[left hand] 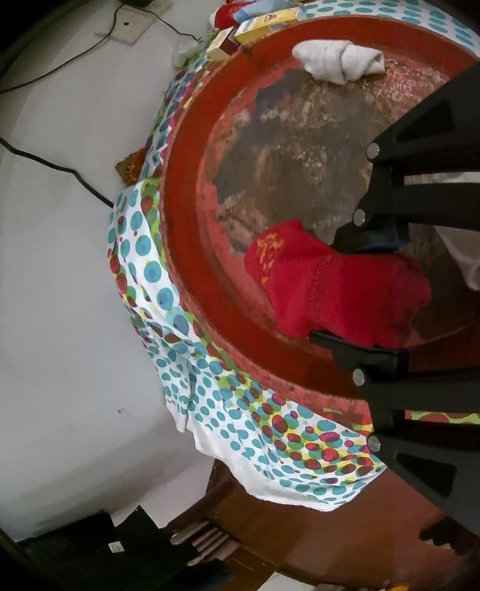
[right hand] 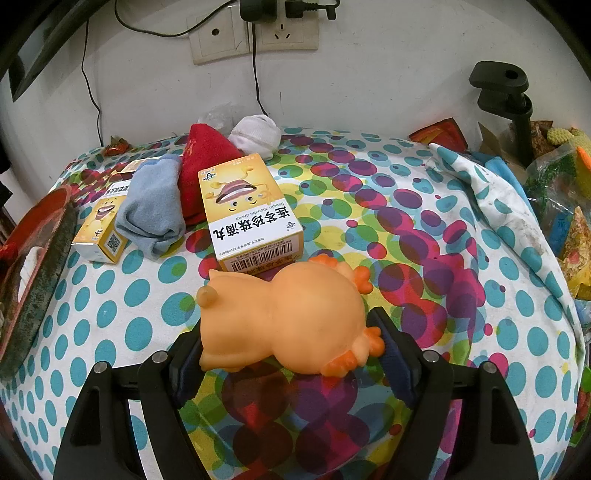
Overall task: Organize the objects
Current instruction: 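Carry the red sock with the left gripper over the red tray, then lower the red sock onto the red tray and open the left gripper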
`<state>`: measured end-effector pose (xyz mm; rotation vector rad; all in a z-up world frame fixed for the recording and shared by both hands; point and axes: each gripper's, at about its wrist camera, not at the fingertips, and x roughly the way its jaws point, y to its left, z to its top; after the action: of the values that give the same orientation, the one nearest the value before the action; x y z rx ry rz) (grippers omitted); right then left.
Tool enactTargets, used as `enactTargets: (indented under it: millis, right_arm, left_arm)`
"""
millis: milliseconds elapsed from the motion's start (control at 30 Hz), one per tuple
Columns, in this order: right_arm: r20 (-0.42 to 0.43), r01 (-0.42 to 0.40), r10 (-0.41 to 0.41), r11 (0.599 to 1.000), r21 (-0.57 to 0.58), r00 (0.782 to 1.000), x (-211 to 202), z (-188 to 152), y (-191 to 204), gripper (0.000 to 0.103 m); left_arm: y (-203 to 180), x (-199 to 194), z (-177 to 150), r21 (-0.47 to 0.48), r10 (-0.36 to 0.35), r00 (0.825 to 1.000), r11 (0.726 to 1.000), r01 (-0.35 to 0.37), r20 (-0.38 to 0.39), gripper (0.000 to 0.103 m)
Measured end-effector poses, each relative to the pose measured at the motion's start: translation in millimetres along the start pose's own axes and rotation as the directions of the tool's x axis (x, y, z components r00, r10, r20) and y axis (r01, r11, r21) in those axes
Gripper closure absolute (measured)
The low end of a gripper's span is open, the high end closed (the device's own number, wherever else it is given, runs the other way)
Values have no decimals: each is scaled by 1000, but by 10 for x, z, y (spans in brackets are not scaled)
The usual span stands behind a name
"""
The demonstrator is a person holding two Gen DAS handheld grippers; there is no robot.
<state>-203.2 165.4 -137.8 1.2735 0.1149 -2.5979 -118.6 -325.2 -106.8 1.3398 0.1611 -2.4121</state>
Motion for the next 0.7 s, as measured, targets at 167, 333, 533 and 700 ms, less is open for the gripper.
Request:
enactTargets:
  millis: [167, 333, 533, 700]
  right_arm:
    - [0, 0, 0, 1000, 2, 1000, -6, -11, 3, 25]
    - [0, 1, -1, 1000, 1, 1000, 3, 3, 3, 25]
    - [-4, 12, -12, 1000, -5, 1000, 1, -1, 5, 25]
    - [-5, 16, -16, 1000, -6, 1000, -12, -8, 3, 25]
  left_arm:
    - [61, 60, -24, -14, 14, 1000, 1000, -15, -24, 54]
    - [103, 68, -33, -39, -22, 999, 999, 21, -27, 50]
    - [58, 45, -68, -14, -22, 999, 1000, 21, -24, 44]
    - [93, -36, -82, -36, -56, 998, 998, 56, 0, 41]
